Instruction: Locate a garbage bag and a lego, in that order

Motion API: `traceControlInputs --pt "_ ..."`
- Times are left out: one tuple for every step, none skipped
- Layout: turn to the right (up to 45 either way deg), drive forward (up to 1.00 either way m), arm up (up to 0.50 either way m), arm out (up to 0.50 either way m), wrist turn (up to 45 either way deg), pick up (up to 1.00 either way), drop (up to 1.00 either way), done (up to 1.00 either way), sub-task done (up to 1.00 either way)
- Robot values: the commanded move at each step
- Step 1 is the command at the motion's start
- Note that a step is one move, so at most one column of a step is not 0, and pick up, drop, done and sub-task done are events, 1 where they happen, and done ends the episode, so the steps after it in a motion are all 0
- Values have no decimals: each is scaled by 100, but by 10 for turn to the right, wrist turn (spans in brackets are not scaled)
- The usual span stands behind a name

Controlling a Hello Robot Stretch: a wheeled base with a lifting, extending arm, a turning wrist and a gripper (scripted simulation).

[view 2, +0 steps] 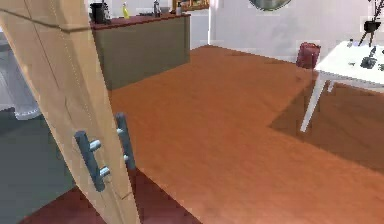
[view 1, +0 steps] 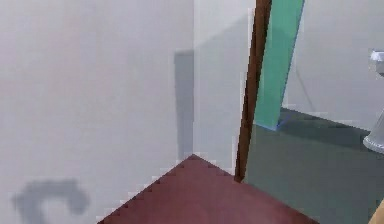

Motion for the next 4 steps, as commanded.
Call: traceControlInputs --pt "0 50 0 0 0 0 0 0 0" --pt "450 0 0 0 0 0 0 0 0" --pt "0 100 0 0 0 0 0 0 0" --pt "30 0 0 0 0 0 0 0 0"
